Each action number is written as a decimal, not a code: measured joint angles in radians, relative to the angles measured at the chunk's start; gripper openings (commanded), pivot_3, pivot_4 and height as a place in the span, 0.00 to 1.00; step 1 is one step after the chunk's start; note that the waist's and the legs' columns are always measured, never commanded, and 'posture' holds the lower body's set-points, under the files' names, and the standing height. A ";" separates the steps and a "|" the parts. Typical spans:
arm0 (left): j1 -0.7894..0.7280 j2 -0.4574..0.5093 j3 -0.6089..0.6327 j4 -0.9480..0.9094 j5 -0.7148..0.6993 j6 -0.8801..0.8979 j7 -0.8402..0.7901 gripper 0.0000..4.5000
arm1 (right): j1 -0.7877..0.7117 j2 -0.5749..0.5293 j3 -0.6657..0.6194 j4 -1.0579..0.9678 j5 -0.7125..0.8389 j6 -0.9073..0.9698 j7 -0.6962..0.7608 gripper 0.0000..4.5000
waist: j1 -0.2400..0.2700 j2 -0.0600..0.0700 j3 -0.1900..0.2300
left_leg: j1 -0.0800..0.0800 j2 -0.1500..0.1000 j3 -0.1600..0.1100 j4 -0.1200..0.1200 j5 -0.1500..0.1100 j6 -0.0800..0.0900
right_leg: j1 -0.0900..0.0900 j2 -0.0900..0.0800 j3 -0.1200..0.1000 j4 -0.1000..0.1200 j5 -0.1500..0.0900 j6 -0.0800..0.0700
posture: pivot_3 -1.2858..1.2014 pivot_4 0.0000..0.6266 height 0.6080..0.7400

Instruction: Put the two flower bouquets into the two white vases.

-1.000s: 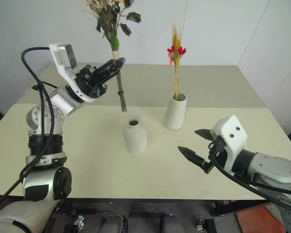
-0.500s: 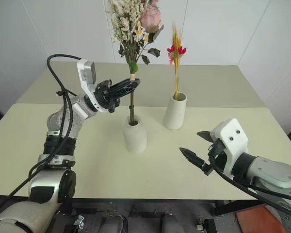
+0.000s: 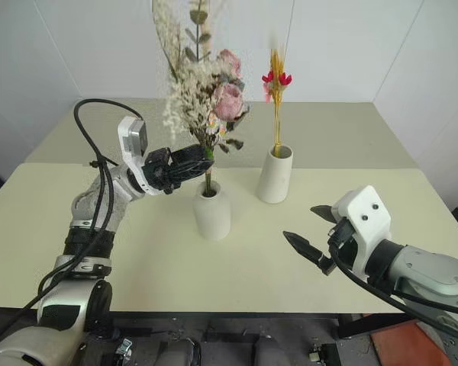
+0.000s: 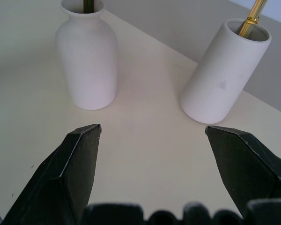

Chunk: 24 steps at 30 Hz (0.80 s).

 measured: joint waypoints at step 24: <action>0.375 0.522 0.186 -0.374 0.044 0.083 0.075 0.83 | 0.153 -0.145 -0.238 0.193 -0.096 -0.100 0.308 0.95 | 0.002 0.000 0.000 | 0.002 0.002 0.002 -0.001 0.000 0.000 | 0.000 0.000 0.000 0.000 -0.002 0.001 | 0.52 0.24 1.00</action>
